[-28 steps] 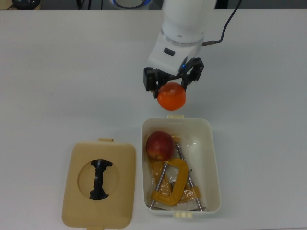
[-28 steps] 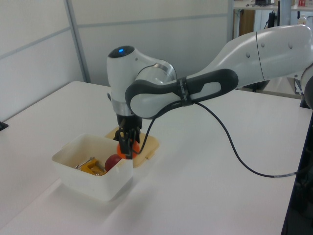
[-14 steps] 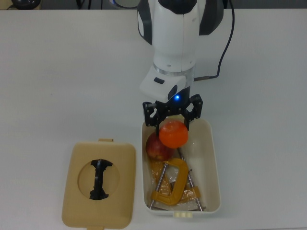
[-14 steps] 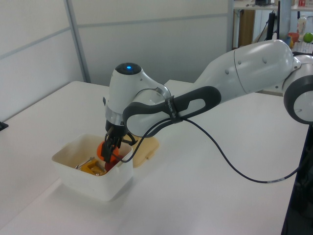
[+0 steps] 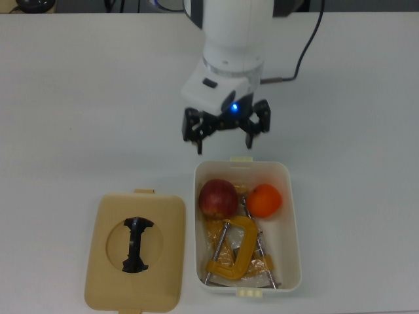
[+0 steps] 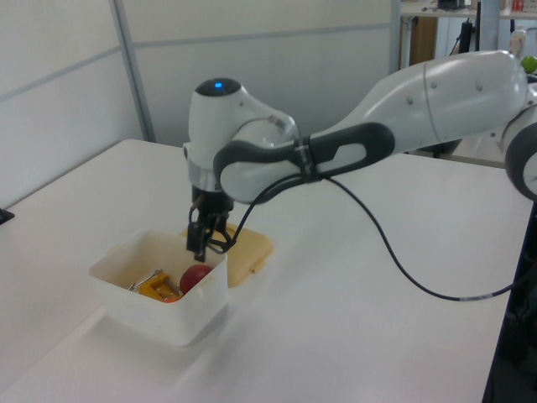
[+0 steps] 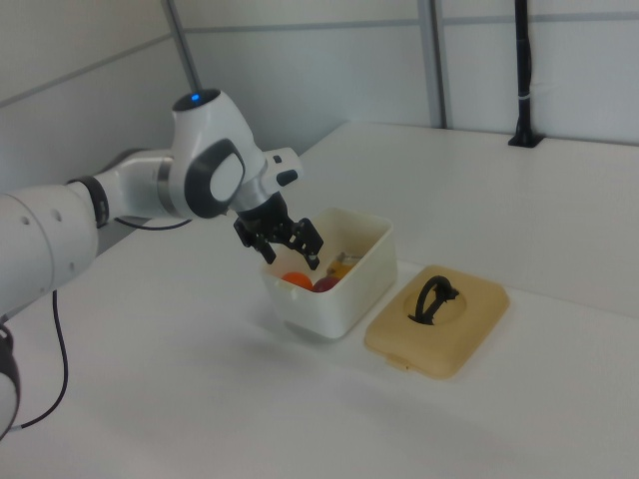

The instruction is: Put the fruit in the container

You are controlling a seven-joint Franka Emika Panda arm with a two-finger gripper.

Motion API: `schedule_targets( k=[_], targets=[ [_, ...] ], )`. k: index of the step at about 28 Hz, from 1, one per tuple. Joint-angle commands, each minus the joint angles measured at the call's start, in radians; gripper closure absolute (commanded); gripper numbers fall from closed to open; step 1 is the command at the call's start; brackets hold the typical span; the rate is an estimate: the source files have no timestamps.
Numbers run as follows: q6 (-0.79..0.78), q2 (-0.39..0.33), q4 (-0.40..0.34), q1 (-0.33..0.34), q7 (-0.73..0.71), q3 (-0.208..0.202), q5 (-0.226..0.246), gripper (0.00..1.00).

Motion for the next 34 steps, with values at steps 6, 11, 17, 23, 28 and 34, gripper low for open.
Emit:
schedule_targets(
  k=[6, 11, 17, 23, 28, 34],
  targets=[
    [-0.370, -0.123, -0.022, -0.046, -0.150, -0.024, -0.008, 0.00],
    [-0.400, -0.120, -0.023, -0.070, -0.152, -0.053, 0.001, 0.00],
    [-0.393, -0.119, -0.029, -0.107, -0.149, -0.051, 0.012, 0.00],
    [-0.398, -0.111, -0.032, -0.123, -0.152, -0.051, 0.023, 0.00],
    [-0.395, -0.096, -0.032, -0.133, -0.153, -0.053, 0.033, 0.00],
    [-0.390, -0.091, -0.032, -0.135, -0.155, -0.053, 0.033, 0.00]
  ],
)
